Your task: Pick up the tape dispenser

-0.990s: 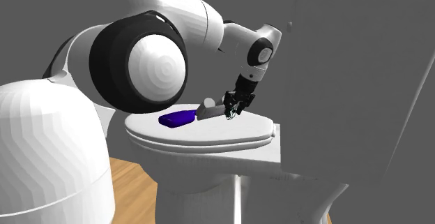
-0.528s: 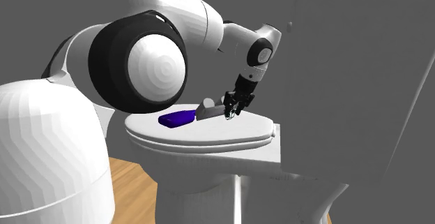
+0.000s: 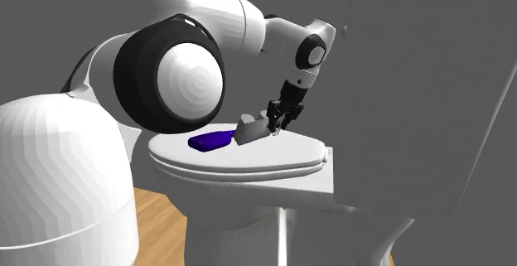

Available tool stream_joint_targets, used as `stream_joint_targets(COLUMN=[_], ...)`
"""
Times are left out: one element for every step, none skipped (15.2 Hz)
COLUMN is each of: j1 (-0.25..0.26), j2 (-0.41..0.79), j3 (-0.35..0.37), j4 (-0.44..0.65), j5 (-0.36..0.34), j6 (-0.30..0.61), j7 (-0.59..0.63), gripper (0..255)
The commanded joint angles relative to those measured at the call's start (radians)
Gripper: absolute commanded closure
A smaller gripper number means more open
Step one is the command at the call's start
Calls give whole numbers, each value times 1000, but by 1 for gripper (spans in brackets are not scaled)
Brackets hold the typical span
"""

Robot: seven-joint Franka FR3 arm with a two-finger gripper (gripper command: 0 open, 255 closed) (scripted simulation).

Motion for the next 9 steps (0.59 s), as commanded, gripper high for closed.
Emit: stream_joint_targets(j1=[-2, -5, -7, -10, -14, -17, -21, -26, -31], j2=[2, 7, 13, 19, 25, 32, 39, 47, 55], j3=[-1, -2, -4, -5, -7, -8, -10, -12, -13], j4=[31, 50, 69, 89, 109, 130, 152, 174, 197], j5=[2, 5, 9, 13, 18, 23, 28, 34, 41], j6=[-28, -42, -57, -72, -88, -103, -119, -135, -152], j7=[10, 14, 17, 20, 24, 27, 30, 33, 36], gripper=[255, 255, 255, 255, 255, 255, 255, 255, 255])
